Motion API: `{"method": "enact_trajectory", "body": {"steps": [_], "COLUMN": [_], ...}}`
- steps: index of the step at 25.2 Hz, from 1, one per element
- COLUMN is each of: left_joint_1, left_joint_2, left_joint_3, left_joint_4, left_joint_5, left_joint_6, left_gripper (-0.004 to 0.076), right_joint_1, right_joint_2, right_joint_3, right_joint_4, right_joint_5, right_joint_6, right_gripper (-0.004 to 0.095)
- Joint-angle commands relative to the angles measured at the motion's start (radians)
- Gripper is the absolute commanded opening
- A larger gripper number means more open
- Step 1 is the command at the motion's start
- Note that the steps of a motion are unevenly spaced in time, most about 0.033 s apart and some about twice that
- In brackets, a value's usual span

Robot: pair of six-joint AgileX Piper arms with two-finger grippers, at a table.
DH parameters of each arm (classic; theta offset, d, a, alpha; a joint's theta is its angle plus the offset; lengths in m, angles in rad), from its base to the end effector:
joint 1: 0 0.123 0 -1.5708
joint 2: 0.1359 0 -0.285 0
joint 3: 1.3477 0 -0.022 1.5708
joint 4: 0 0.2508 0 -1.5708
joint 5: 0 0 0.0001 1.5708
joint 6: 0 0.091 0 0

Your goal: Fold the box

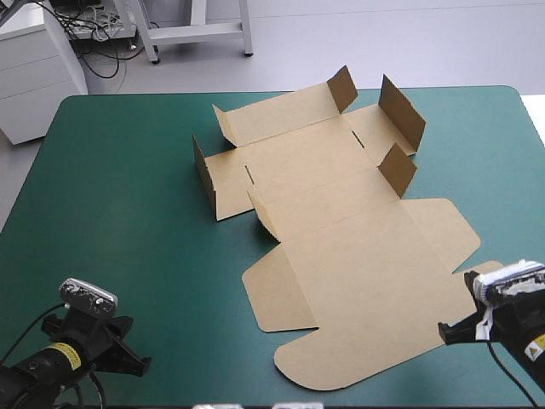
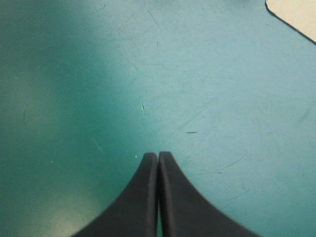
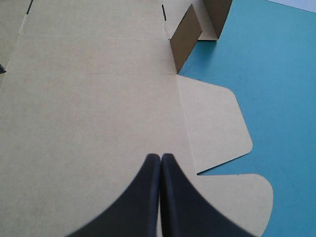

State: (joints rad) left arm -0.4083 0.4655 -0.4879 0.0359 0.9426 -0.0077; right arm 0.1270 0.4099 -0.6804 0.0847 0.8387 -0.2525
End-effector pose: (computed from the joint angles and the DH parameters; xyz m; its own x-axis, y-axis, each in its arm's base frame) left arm 0.0681 -0.0266 0.2662 -0.6738 0.3061 -0.6725 0.3880 0.9211 0.0305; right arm 0.0629 0.0138 0.3374 -0.4133 -0.2485 -0.8760 -0.2673 0.9528 -0.1442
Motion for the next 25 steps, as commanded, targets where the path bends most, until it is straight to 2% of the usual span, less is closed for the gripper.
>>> {"method": "enact_trajectory", "body": {"steps": [1, 3, 5, 6, 8, 10, 12, 25], "left_joint_1": [-0.004, -0.004, -0.004, -0.004, -0.004, -0.004, -0.004, -0.004], "left_joint_2": [0.009, 0.009, 0.009, 0.009, 0.009, 0.009, 0.009, 0.009], "left_joint_3": [-0.024, -0.024, -0.024, -0.024, -0.024, -0.024, -0.024, -0.024], "left_joint_4": [-0.007, -0.007, -0.007, -0.007, -0.007, -0.007, -0.007, -0.007], "left_joint_5": [-0.055, -0.055, -0.055, -0.055, -0.055, -0.055, -0.055, -0.048], "left_joint_6": [-0.01, -0.01, -0.01, -0.01, -0.01, -0.01, -0.01, -0.01], "left_gripper": [-0.0032, -0.0032, -0.0032, -0.0032, -0.0032, -0.0032, -0.0032, -0.0032], "right_joint_1": [0.004, 0.004, 0.004, 0.004, 0.004, 0.004, 0.004, 0.004], "right_joint_2": [0.149, 0.249, 0.359, 0.418, 0.512, 0.568, 0.627, 0.944], "right_joint_3": [-0.133, -0.202, -0.272, -0.305, -0.37, -0.411, -0.455, -0.777], "right_joint_4": [-0.01, -0.01, -0.01, -0.01, -0.012, -0.018, -0.033, -0.039], "right_joint_5": [-0.075, -0.075, -0.076, -0.076, -0.076, -0.068, -0.055, 0.048], "right_joint_6": [-0.01, -0.01, -0.01, -0.01, -0.012, -0.027, -0.044, -0.05], "right_gripper": [0.0018, 0.013, 0.0349, 0.0497, 0.0728, 0.0819, 0.0849, 0.0846]}}
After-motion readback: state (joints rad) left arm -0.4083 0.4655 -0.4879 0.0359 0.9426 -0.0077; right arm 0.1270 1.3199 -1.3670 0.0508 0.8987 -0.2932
